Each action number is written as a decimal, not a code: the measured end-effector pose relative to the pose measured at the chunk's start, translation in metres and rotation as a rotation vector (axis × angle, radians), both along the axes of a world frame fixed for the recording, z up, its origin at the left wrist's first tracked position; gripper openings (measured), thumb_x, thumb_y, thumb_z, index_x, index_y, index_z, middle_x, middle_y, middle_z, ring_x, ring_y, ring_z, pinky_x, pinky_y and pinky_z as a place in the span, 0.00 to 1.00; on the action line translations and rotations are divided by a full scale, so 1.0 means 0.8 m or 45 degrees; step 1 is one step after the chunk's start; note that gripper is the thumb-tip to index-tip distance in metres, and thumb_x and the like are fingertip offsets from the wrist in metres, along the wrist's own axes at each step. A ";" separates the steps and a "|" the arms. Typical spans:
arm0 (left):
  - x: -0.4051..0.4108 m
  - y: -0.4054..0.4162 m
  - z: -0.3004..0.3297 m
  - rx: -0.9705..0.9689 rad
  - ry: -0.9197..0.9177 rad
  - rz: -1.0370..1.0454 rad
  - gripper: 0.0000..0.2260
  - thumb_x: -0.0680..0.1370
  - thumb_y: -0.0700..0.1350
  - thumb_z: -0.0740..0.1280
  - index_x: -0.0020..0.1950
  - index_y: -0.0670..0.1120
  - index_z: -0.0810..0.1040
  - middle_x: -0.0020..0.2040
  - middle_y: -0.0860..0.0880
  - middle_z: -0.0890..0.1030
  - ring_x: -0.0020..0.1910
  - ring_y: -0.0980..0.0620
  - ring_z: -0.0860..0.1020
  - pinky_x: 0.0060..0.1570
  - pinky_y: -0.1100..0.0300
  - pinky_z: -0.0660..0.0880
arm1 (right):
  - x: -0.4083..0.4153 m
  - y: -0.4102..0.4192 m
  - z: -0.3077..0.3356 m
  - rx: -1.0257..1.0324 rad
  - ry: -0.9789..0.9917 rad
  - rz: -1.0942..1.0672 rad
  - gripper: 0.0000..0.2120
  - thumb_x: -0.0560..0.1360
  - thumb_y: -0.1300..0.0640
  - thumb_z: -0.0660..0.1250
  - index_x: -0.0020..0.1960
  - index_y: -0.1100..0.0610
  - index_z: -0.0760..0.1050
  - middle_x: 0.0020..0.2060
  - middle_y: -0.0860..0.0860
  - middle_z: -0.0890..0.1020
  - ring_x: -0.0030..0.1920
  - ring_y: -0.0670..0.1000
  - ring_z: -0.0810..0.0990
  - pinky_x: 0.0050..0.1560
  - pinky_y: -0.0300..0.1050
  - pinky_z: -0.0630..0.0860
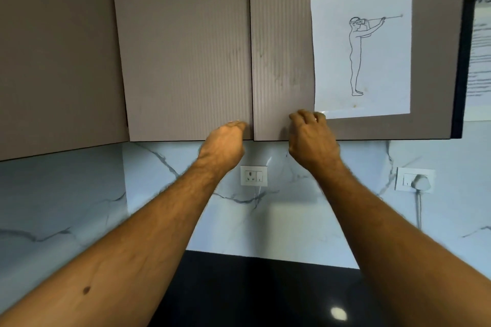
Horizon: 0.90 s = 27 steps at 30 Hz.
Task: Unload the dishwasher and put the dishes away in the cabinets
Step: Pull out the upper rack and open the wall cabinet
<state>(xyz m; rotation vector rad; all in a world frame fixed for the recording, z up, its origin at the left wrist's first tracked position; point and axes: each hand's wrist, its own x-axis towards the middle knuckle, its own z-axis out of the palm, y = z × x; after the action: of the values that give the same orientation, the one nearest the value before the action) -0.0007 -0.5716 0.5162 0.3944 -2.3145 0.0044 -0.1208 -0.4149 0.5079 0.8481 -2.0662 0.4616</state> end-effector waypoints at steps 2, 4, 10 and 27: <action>-0.014 -0.011 0.007 -0.014 0.017 -0.036 0.29 0.77 0.31 0.59 0.78 0.46 0.61 0.76 0.46 0.66 0.74 0.46 0.65 0.72 0.56 0.61 | -0.007 -0.018 0.008 0.050 0.067 -0.063 0.31 0.76 0.55 0.67 0.76 0.58 0.61 0.75 0.58 0.63 0.73 0.63 0.60 0.73 0.56 0.64; -0.028 -0.019 0.009 -0.026 0.039 -0.051 0.28 0.79 0.32 0.60 0.78 0.45 0.61 0.76 0.46 0.66 0.74 0.46 0.66 0.72 0.57 0.61 | -0.015 -0.036 0.013 0.128 0.112 -0.110 0.38 0.75 0.51 0.69 0.79 0.56 0.54 0.78 0.58 0.56 0.77 0.65 0.53 0.75 0.61 0.58; -0.069 -0.022 0.014 -0.020 0.108 -0.132 0.23 0.79 0.37 0.62 0.75 0.46 0.66 0.70 0.46 0.73 0.66 0.45 0.73 0.65 0.52 0.71 | -0.038 -0.073 0.025 0.241 0.166 -0.110 0.50 0.71 0.38 0.71 0.81 0.49 0.42 0.80 0.56 0.43 0.78 0.66 0.40 0.75 0.63 0.44; -0.092 -0.016 -0.003 0.414 0.315 -0.298 0.23 0.81 0.42 0.61 0.75 0.49 0.60 0.60 0.44 0.79 0.53 0.44 0.80 0.49 0.50 0.79 | -0.064 -0.122 -0.010 0.141 0.368 -0.196 0.49 0.65 0.51 0.79 0.79 0.54 0.57 0.76 0.66 0.58 0.71 0.79 0.54 0.66 0.81 0.49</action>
<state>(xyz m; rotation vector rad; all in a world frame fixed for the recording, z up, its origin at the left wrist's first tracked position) -0.0747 -0.5847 0.5142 0.2649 -2.1020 -0.5128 -0.1724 -0.5129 0.4998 0.7634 -1.8833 0.1325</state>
